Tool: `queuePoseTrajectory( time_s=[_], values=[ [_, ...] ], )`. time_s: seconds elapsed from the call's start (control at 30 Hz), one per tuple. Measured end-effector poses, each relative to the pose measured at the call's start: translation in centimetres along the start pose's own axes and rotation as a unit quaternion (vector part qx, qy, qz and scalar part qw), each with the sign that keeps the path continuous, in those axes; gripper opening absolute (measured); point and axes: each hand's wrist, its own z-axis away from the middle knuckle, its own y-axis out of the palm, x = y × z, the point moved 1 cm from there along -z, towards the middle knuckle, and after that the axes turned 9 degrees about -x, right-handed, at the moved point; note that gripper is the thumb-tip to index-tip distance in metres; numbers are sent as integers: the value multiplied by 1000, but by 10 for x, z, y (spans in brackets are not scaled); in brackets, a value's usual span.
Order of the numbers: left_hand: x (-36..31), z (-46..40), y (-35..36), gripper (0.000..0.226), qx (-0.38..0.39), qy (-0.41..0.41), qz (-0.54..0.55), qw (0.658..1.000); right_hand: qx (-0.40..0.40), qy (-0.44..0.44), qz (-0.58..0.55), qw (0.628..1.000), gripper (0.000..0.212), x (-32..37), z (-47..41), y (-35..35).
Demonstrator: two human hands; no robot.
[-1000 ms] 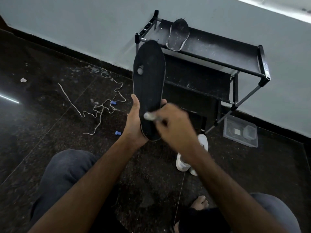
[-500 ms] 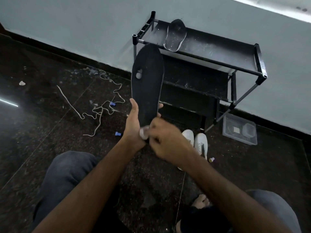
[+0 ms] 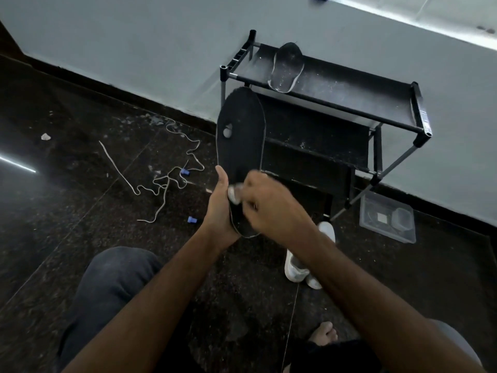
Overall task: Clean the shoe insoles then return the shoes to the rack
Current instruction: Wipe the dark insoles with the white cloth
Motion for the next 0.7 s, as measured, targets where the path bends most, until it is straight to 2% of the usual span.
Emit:
queuePoseTrajectory(
  time_s=[0.07, 0.1, 0.13, 0.17, 0.23, 0.27, 0.33, 0.4, 0.43, 0.5, 0.57, 0.63, 0.7],
  values=[
    [-3, -4, -5, 89, -6, 16, -13, 1000, 140, -67, -57, 986, 15, 4, 23, 1],
    [-4, -5, -5, 90, -5, 23, -11, 1000, 232, -93, -76, 965, 15, 6, 32, -3],
    [-3, -7, -5, 90, -1, 27, -7, 1000, 304, -95, -87, 944, 15, 7, 38, -12],
    [-3, -8, -2, 90, 7, 27, -7, 1000, 335, -72, -100, 934, 16, 5, 37, -23],
    [0, -5, 2, 92, 20, 13, -5, 1000, 284, -12, -140, 948, 15, -3, 25, -48],
    [1, -4, 4, 91, 27, 6, 2, 1000, 219, 10, -156, 963, 14, -8, 15, -58],
    [2, -2, 8, 88, 20, 7, -2, 1000, 29, 53, -162, 985, 15, -15, -6, -66],
    [5, -3, 8, 79, 14, 14, -17, 1000, -103, 83, -89, 987, 18, -14, -20, -49],
    [5, -3, 7, 77, 12, 8, -18, 1000, -112, 70, -39, 990, 20, -11, -20, -34],
    [3, -5, 4, 81, 4, -12, -31, 999, -44, 22, 8, 999, 21, -7, -4, -6],
    [0, -11, -3, 91, 15, -9, -75, 997, 72, -16, 14, 997, 20, -8, 23, 8],
    [0, -13, -5, 95, 33, 19, -98, 994, 232, -39, 13, 972, 21, -8, 47, 11],
    [3, -14, -4, 91, 45, 28, -86, 995, 346, -31, -26, 937, 23, -8, 60, 4]
  ],
)
